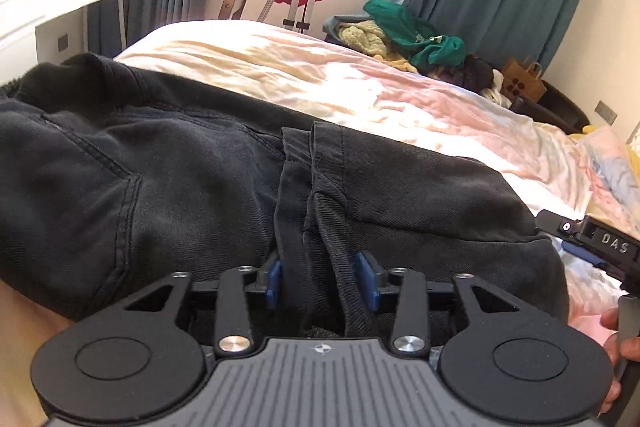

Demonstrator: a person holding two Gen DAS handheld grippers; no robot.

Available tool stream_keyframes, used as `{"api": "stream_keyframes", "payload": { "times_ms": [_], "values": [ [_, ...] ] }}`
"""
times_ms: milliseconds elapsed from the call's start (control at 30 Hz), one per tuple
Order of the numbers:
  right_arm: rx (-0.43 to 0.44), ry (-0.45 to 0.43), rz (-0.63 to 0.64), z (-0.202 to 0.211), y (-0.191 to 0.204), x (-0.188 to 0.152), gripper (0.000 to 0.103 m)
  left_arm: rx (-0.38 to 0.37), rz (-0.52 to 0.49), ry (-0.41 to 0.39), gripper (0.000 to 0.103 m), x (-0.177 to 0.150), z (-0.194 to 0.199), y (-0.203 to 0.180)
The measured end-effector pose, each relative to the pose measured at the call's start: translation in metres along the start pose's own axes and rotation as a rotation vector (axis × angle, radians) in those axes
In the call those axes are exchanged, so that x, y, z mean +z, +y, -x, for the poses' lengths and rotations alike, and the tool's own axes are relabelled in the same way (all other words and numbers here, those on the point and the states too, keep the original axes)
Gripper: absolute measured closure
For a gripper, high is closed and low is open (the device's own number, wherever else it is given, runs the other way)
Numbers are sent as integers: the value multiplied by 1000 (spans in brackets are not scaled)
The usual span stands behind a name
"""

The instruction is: Fold clothes

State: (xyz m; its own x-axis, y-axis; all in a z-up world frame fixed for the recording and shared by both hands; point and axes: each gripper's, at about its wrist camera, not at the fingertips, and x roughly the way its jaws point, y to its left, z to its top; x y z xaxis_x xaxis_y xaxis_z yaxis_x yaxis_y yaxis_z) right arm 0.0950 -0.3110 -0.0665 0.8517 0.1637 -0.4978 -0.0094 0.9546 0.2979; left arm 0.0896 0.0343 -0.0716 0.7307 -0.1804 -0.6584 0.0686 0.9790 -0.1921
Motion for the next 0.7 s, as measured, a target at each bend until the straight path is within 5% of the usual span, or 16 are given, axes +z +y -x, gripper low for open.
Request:
{"api": "stream_keyframes", "payload": {
  "times_ms": [167,267,533,700],
  "values": [
    [-2,76,87,-5,13,-9,30,58,18,12,23,0,18,6],
    [-16,99,133,-8,19,-15,30,95,60,10,21,3,33,22],
    [-8,105,111,-3,19,-17,29,225,403,5,15,19,59,109],
    [-14,110,92,5,20,-17,30,230,633,-15,12,20,59,158]
  ]
}}
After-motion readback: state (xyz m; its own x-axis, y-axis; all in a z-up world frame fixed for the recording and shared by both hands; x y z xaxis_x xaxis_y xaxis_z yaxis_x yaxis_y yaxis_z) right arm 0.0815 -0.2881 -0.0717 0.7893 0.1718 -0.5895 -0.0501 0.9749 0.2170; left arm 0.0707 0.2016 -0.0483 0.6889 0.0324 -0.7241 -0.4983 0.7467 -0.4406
